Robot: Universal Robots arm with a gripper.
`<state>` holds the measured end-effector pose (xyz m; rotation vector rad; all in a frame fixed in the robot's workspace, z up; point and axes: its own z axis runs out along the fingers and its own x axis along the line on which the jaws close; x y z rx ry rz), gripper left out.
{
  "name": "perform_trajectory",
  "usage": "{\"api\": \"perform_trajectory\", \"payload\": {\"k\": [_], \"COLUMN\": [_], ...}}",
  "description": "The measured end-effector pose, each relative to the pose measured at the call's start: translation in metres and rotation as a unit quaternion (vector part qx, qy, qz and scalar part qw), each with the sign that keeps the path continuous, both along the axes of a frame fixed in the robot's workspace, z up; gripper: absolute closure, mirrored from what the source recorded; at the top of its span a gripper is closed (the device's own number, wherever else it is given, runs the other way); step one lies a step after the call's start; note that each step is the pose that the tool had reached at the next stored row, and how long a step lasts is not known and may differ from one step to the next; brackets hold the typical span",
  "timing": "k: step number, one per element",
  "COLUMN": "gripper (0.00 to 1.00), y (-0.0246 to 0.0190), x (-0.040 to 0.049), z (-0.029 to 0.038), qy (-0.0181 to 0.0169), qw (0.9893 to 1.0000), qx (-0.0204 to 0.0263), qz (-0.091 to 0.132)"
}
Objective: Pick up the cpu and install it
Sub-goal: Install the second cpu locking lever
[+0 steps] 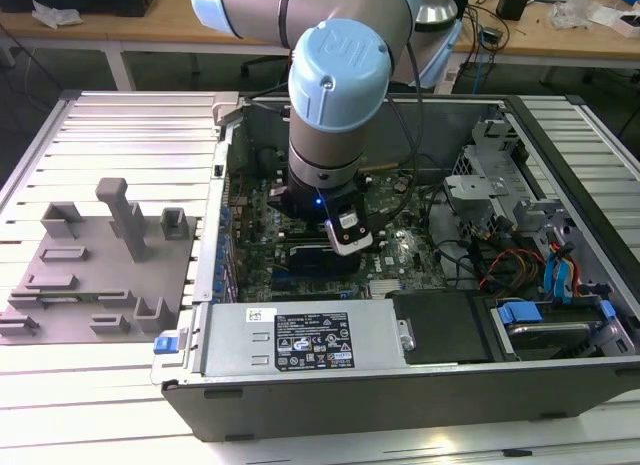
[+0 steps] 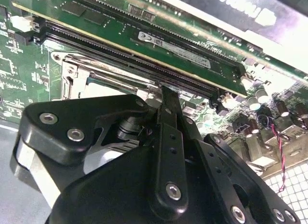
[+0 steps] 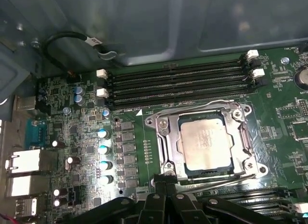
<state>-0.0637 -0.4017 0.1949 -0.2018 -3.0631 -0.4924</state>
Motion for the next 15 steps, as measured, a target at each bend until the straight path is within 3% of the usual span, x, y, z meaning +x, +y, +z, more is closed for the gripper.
{"api": "perform_trajectory", "payload": {"k": [1,2,6,11,12,15], "gripper": [0.89,0.89,0.89,0.89,0.89,0.89], "y": [0.0008,0.0005,0.0004,0.0002,0.0002,0.0004], "x": [-0.0004,-0.0010,-0.0015,-0.0016,-0.0016,-0.0014], "z": [-0.0018,-0.0010,-0.0007,-0.0002,0.0020,0.0268], "qy": [-0.0015,-0.0010,-0.0008,-0.0006,-0.0006,-0.0007], "qw": [1.0000,1.0000,0.9999,0.9999,0.9999,0.9999], "qx": [0.0075,0.0099,0.0142,0.0144,0.0144,0.0139], "qz": [-0.001,-0.001,-0.003,-0.003,-0.003,-0.003]}}
